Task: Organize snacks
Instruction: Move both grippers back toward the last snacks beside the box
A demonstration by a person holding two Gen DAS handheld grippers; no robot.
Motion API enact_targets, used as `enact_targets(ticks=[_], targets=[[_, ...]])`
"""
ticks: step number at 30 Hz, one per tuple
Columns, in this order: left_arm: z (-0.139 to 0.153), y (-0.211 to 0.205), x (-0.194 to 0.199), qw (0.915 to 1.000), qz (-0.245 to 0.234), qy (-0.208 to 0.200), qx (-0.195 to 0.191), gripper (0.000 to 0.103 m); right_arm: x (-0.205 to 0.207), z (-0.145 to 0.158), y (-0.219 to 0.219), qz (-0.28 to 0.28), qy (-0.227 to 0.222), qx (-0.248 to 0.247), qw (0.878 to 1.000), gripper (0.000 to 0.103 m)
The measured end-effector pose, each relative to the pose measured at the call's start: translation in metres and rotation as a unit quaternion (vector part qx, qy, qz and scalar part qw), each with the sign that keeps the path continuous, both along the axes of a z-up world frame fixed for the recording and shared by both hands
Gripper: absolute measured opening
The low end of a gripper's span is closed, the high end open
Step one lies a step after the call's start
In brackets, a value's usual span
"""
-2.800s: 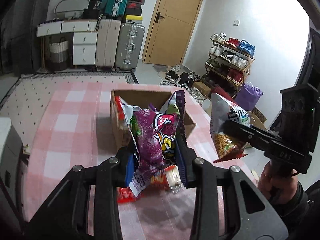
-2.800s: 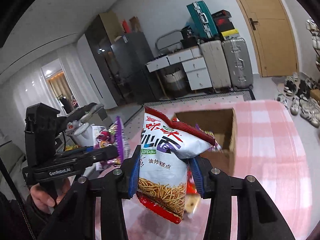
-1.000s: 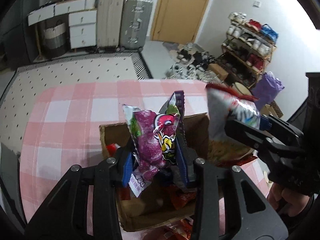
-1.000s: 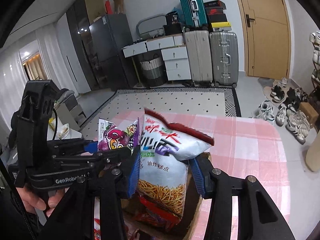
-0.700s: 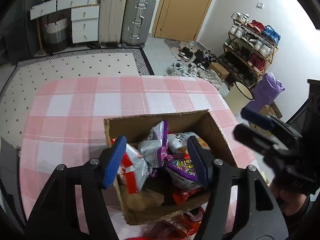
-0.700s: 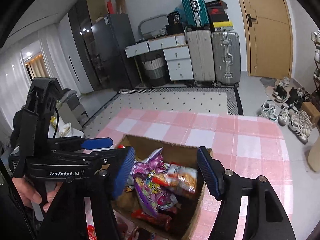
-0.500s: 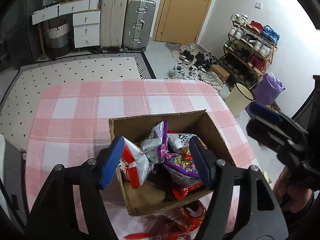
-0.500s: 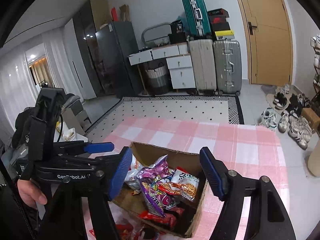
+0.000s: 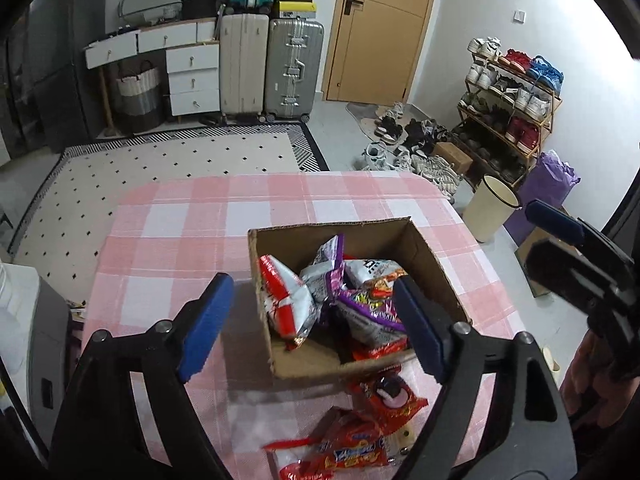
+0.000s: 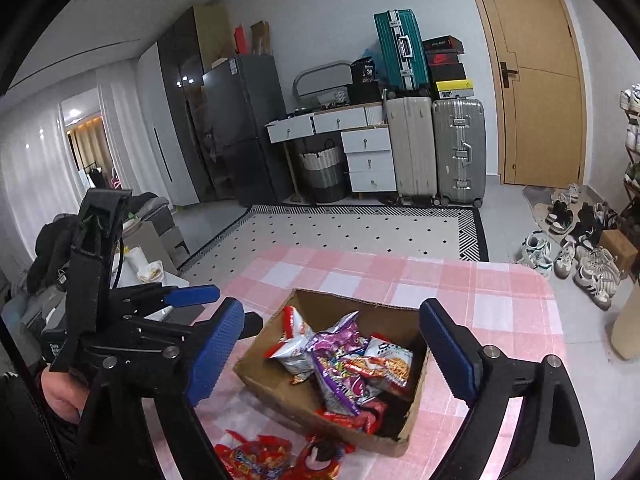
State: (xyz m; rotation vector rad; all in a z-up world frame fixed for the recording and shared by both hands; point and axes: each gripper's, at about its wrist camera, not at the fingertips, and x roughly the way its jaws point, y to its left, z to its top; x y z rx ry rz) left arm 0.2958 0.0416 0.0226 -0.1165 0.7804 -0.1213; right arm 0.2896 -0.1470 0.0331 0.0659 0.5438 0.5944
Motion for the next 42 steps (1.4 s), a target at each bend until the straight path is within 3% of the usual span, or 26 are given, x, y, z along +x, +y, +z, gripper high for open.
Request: enact_targets(ticks=[7, 16, 20, 23, 26, 36, 42], targets=[[0.009, -0.001, -0.041, 0.9985, 0.014, -0.031, 0.042, 0.081, -0.035, 0.007, -0.004, 0.022, -0.011, 0.02, 0.999, 0.099], [0.018, 0.001, -0.086, 0.9972, 0.028, -0.054, 0.043, 0.085, -0.08, 0.011, -0.008, 0.024, -0.029, 0.035, 0.999, 0.102], [0.017, 0.007, -0.106, 0.9942, 0.05, -0.073, 0.061, 0.085, -0.097, 0.007, -0.009, 0.023, -0.03, 0.039, 0.999, 0.102], [0.014, 0.012, -0.118, 0.9946, 0.053, -0.074, 0.049, 0.09, -0.107, 0.003, -0.012, 0.022, -0.031, 0.045, 0.998, 0.102], [0.009, 0.015, -0.131, 0.9945, 0.057, -0.077, 0.044, 0.102, -0.115, -0.002, -0.015, 0.022, -0.03, 0.051, 0.998, 0.102], [-0.018, 0.013, -0.166, 0.9954, 0.056, -0.069, 0.036, 0.102, -0.135, -0.033, -0.024, 0.015, -0.005, 0.058, 0.998, 0.102], [-0.044, 0.011, -0.172, 0.9957, 0.061, -0.048, 0.05, 0.102, -0.138, -0.059, -0.029, 0.009, 0.024, 0.066, 0.997, 0.102]])
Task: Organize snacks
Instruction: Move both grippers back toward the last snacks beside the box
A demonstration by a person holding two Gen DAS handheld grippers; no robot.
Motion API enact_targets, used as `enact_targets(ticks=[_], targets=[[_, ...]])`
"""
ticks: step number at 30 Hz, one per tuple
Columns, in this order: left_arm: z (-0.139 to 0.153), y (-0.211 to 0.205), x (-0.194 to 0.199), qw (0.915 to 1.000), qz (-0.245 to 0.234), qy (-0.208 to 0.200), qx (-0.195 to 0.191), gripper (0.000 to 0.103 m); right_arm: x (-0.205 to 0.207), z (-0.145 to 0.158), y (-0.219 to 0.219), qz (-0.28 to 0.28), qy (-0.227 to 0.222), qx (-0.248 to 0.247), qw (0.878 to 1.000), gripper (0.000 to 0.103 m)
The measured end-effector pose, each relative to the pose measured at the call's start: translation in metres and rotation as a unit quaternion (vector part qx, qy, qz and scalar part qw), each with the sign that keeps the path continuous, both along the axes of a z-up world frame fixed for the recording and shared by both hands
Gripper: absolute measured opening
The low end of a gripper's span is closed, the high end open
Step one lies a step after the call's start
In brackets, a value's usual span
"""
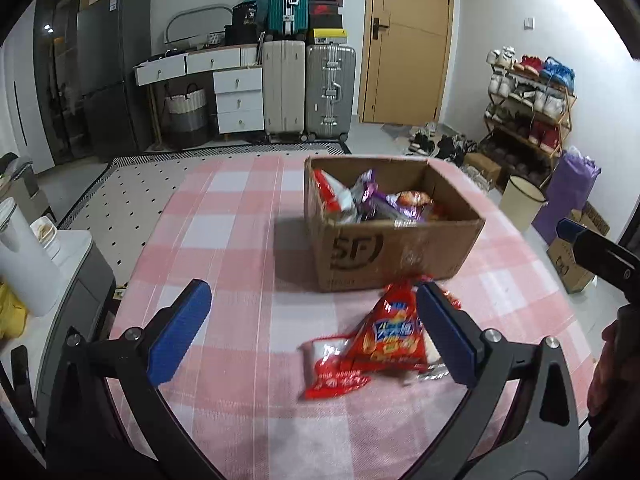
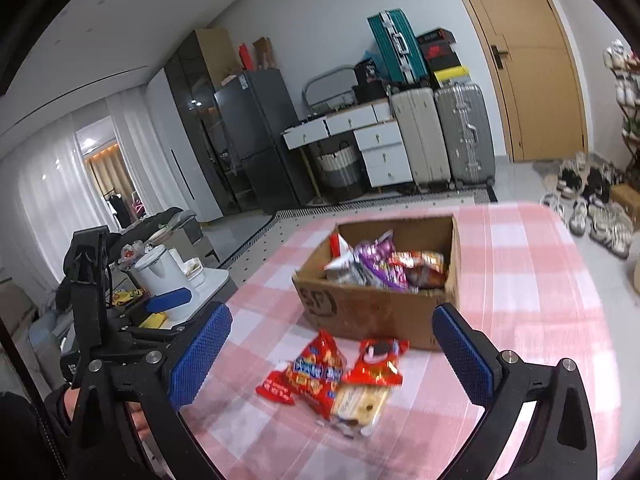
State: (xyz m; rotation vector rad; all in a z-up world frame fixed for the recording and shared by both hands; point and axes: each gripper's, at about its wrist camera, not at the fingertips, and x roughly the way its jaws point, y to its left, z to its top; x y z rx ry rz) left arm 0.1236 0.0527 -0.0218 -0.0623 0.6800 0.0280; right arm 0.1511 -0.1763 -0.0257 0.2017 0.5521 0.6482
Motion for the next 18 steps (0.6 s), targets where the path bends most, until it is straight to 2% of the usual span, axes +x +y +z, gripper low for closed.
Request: enact_targets(ticks=[9, 18], targets=[[-0.036, 0.008, -0.004, 0.9993, 0.006, 0.026, -0.028, 0.102, 0.0, -0.037, 0.006, 0.0, 0.035, -0.008, 0.999, 0.102], [-0.062, 0.009, 0.002, 0.998, -0.001, 0.053, -0.034, 0.102, 0.017, -0.065, 0.017, -0.004, 0.061, -0.021, 0.998, 0.102]])
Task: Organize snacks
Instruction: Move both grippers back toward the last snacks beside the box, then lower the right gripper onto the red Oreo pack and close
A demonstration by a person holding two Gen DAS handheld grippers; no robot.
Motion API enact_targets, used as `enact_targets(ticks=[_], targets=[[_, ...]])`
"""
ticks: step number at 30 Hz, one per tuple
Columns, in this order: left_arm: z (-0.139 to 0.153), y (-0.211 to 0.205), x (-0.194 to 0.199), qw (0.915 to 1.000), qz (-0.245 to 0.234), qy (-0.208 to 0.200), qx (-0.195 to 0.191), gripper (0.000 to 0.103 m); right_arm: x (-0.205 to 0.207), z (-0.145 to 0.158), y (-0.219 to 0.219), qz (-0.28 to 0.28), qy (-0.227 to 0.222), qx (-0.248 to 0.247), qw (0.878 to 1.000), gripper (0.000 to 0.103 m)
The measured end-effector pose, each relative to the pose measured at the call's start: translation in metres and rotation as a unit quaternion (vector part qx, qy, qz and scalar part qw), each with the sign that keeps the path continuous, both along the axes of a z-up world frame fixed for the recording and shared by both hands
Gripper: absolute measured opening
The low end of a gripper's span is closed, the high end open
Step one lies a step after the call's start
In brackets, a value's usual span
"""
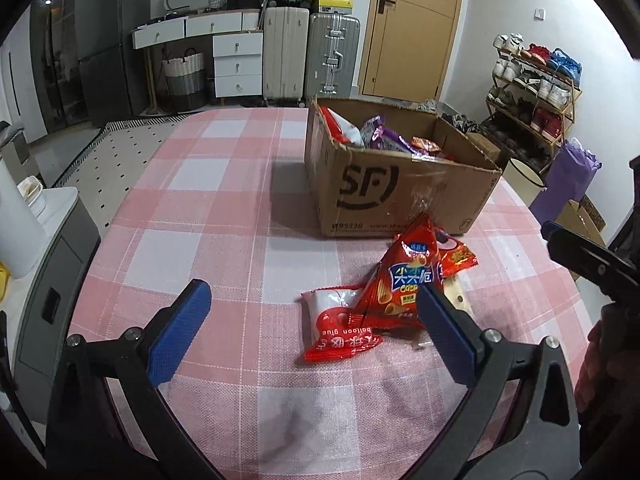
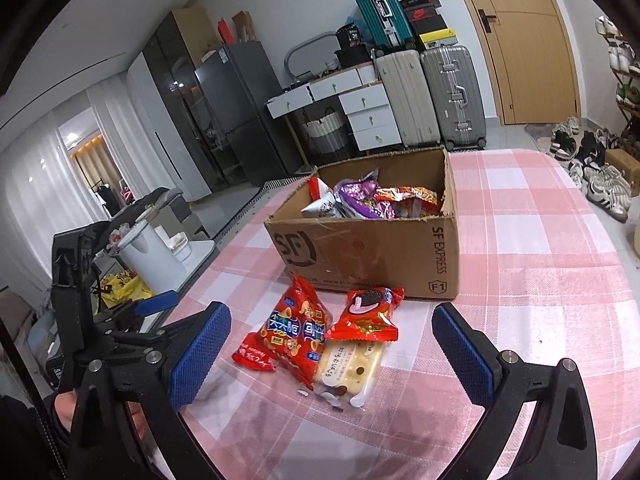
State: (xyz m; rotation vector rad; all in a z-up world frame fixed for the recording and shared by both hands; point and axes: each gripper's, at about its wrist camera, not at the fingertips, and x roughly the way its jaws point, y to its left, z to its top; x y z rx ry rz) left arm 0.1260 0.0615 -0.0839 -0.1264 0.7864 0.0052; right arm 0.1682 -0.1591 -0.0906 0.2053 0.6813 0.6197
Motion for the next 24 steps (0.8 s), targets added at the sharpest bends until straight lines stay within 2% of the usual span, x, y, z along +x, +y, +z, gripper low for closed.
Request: enact_targets(ticks=[14, 20, 24], targets=[[-0.018, 0.006, 0.012, 0.9997, -0.01, 0.017, -0.015, 0.102, 0.053, -0.037, 0.032, -0.015, 0.053, -0.064, 0.996, 0.102], [-0.025, 0.011, 0.014, 0.999, -0.013, 0.025, -0.033, 0.102, 0.075, -0.053, 0.05, -0.017, 0.073, -0.102, 0.992, 0.102], [-0.031, 0.013, 0.015, 0.9988, -0.01, 0.032, -0.037, 0.102, 0.088, -0.064, 0.06, -0.013, 0.083, -0.117, 0.99, 0.099]])
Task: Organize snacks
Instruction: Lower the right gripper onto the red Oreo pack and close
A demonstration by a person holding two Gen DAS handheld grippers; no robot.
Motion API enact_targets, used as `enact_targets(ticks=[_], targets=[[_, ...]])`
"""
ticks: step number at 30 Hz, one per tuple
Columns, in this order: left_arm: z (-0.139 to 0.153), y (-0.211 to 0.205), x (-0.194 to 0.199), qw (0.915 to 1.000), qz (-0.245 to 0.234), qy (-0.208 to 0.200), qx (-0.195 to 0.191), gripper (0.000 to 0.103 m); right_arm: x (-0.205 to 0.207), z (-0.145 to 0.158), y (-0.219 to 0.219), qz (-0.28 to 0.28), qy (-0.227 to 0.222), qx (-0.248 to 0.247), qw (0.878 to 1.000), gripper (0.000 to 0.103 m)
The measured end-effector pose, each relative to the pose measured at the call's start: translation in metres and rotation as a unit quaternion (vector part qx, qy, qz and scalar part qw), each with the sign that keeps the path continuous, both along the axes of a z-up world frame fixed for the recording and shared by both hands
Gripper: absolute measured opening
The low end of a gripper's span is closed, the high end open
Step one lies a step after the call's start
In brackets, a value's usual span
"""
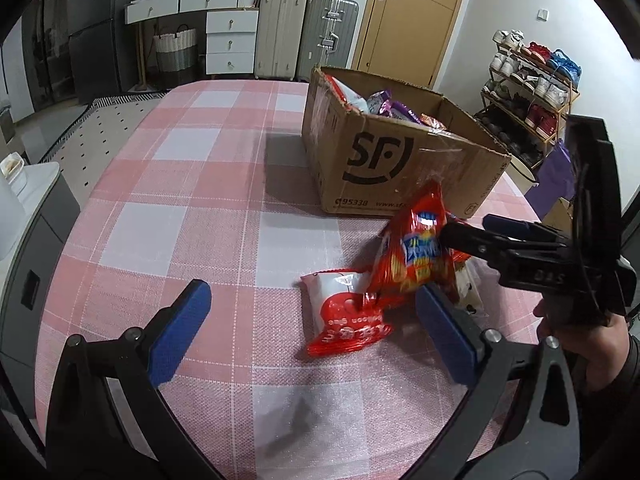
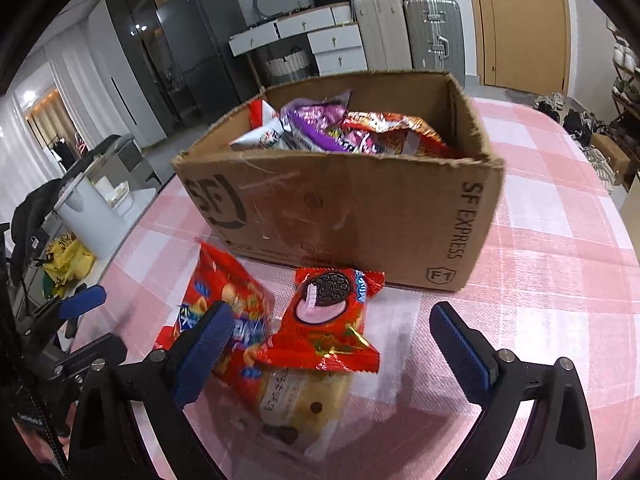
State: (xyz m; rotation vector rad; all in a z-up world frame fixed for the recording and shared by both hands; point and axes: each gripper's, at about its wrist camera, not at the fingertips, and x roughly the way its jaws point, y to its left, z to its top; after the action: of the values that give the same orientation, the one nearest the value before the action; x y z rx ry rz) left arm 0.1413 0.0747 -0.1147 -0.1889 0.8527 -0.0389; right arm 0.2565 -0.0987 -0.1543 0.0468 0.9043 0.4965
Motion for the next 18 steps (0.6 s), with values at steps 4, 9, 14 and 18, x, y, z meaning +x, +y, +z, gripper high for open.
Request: enact_targets(ticks=[4, 9, 14, 18], targets=[[-0.004, 0.004, 0.0, 0.9999, 0.005, 0.008, -0.007, 0.102, 0.011, -0.005, 0.005, 0.001, 0.006, 0.005, 1.0, 0.093], [-0.009, 0.006, 0.002, 0.9998, 0.007, 0.015, -0.01, 0.102, 0.012, -0.002, -0.003, -0.005, 0.003, 0.034, 0.999, 0.089], [-0.014, 0.004, 0.002, 0.9997, 0.004, 0.02, -0.013, 0.102, 0.018, -0.009, -0.006, -0.019, 0.013, 0.022, 0.999, 0.085], [-0.015, 0.001, 0.002, 0.9997, 0.0, 0.023, -0.012, 0.102, 0.024, -0.018, 0.004, -0.012, 0.024, -0.004, 1.0, 0.074]])
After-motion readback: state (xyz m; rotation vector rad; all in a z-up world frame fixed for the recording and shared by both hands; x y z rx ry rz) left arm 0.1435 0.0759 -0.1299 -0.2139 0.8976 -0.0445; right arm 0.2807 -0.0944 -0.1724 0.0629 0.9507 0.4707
